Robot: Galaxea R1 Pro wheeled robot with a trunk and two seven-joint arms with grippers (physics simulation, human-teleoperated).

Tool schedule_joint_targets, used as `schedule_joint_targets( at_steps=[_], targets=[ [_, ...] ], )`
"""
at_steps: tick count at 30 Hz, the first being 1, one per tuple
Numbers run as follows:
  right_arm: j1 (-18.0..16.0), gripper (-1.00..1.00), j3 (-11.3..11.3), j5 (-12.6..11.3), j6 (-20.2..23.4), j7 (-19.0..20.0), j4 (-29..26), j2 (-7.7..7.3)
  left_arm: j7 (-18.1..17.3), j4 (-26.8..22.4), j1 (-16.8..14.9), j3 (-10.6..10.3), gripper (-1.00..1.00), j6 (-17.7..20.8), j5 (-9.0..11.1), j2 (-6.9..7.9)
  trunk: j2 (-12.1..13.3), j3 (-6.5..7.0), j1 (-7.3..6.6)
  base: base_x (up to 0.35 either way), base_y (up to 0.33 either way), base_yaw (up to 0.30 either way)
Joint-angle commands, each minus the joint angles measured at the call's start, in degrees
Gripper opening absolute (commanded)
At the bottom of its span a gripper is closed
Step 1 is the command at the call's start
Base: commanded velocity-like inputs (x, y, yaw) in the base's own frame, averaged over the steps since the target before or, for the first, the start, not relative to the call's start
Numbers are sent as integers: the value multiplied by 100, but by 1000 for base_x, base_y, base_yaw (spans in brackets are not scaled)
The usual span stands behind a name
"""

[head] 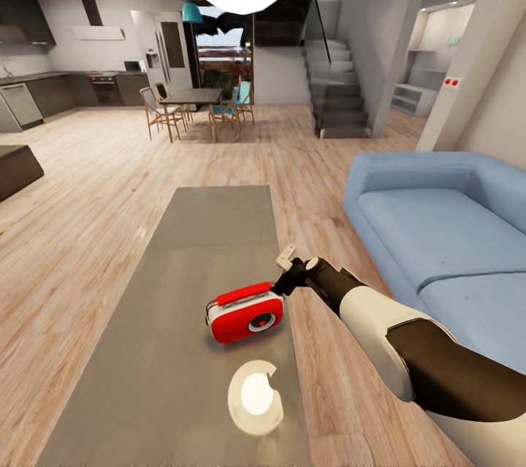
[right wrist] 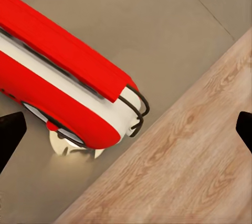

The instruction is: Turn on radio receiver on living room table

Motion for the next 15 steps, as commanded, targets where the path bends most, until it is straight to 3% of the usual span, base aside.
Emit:
schedule_joint_targets(
  at_steps=[1, 15],
  targets=[
    [0, 100, 0, 0, 1, -2, 4, 0, 0, 2, 0, 0, 100, 2, 0, 0, 0, -9, 0, 0, 0, 0],
    [0, 100, 1, 8, -20, 7, 2, 0, 0, 3, 0, 0, 100, 2, 0, 0, 0, -136, 0, 0, 0, 0]
  ],
)
